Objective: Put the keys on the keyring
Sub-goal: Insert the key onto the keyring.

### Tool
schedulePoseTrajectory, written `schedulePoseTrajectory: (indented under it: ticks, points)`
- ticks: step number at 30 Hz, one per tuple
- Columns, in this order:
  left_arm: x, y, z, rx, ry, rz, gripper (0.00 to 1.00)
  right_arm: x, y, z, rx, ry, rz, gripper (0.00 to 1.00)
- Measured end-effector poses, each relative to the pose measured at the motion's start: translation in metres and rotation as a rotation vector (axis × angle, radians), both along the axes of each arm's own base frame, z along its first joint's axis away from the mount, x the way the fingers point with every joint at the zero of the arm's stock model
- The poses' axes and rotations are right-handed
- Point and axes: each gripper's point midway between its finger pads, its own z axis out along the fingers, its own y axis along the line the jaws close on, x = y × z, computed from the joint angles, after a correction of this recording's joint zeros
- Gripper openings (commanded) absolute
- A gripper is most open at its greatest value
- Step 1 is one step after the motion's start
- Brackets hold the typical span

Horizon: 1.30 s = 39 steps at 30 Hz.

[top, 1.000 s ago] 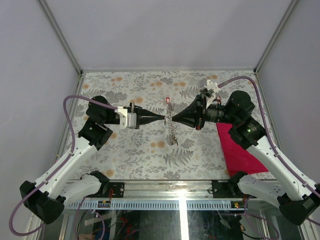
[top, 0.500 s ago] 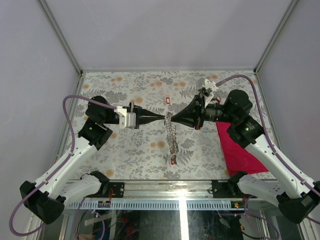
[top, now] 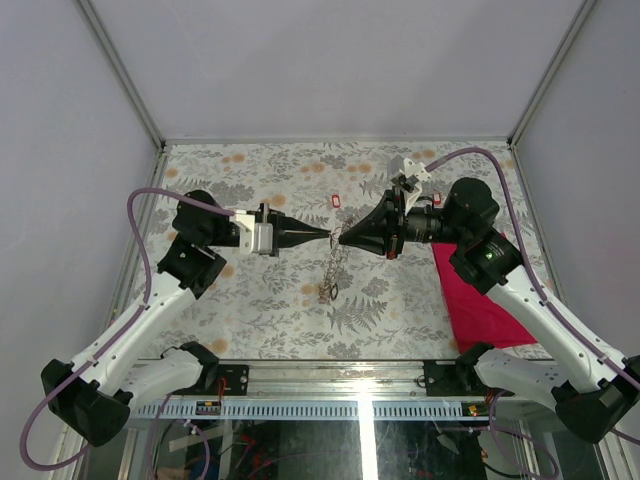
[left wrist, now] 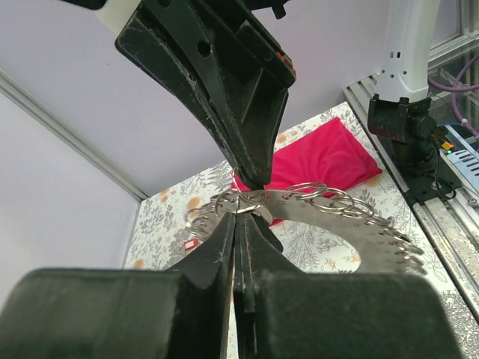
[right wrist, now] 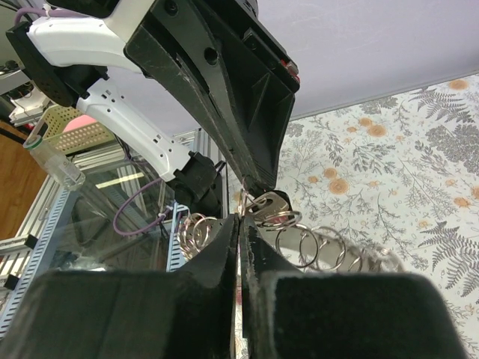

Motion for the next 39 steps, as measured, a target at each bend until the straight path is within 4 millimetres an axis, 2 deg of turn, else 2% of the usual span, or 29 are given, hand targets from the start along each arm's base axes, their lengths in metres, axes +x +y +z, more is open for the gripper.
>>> schedulePoseTrajectory:
  ticks: [10,39]
  points:
    - [-0.0039,-0.0002,0.0069,-0.009,-0.012,-0.022,0.0,-0.001,0.002,-0.0017,-0.004,0.007,0.005,0.0]
    - [-0.005,-0.0015,0.003,0.002,-0.01,-0.041,0.0,-0.0039,0.0032,0.006,0.022,-0.023,0.024,0.0]
